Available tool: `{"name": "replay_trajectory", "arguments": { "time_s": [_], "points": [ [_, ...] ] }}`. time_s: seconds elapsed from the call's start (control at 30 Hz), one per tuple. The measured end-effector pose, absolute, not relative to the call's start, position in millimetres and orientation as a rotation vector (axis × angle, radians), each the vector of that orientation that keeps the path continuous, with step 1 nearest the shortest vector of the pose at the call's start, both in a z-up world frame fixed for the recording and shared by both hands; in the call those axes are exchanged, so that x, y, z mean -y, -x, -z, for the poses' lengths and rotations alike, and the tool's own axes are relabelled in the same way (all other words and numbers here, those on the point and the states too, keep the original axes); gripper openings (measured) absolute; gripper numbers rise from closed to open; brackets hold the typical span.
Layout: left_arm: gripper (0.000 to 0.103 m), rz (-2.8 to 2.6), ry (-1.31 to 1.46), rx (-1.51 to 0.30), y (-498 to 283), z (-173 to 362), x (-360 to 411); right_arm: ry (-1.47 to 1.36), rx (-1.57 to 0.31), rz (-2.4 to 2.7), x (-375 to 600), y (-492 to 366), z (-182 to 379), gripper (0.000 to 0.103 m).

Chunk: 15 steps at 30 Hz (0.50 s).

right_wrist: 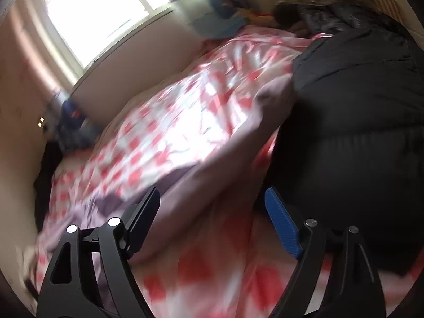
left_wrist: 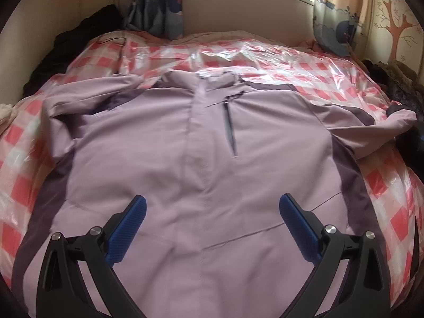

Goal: Fold large clothes

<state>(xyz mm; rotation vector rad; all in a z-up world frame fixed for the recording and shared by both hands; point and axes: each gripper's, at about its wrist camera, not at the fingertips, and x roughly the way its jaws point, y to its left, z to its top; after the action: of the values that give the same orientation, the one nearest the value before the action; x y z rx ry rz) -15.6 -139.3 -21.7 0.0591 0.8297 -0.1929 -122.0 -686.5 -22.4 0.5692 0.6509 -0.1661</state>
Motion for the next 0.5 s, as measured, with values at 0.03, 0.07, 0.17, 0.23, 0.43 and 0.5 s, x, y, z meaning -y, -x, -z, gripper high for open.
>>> {"name": "replay_trajectory", "arguments": {
  "time_s": [0.03, 0.07, 0.17, 0.23, 0.43, 0.5],
  "points": [
    [0.096, 0.162, -0.04, -0.833, 26.4, 17.2, 120.5, -0.546, -0.697, 0.065, 653.1, 145.2, 32.7, 0.089],
    [0.096, 0.144, -0.01, -0.838, 37.8, 12.8, 100.4, -0.535, -0.752, -0.046, 619.5, 154.4, 54.0, 0.089],
    [0.096, 0.085, 0.052, -0.859, 72.2, 2.2, 50.6, -0.567, -0.992, -0.417, 515.4, 208.5, 77.1, 0.089],
    [0.096, 0.058, 0.081, -0.865, 93.9, -4.3, 25.4, -0.469, -1.102, -0.53, 458.2, 231.8, 83.7, 0.089],
    [0.096, 0.016, 0.184, -0.832, 150.1, -25.3, -18.7, -0.535, -1.429, -0.596, 377.9, 253.8, 115.9, 0.087],
    [0.096, 0.02, 0.222, -0.83, 164.5, -28.9, -22.7, -0.523, -1.411, -0.64, 361.8, 249.9, 119.2, 0.056]
  ]
}}
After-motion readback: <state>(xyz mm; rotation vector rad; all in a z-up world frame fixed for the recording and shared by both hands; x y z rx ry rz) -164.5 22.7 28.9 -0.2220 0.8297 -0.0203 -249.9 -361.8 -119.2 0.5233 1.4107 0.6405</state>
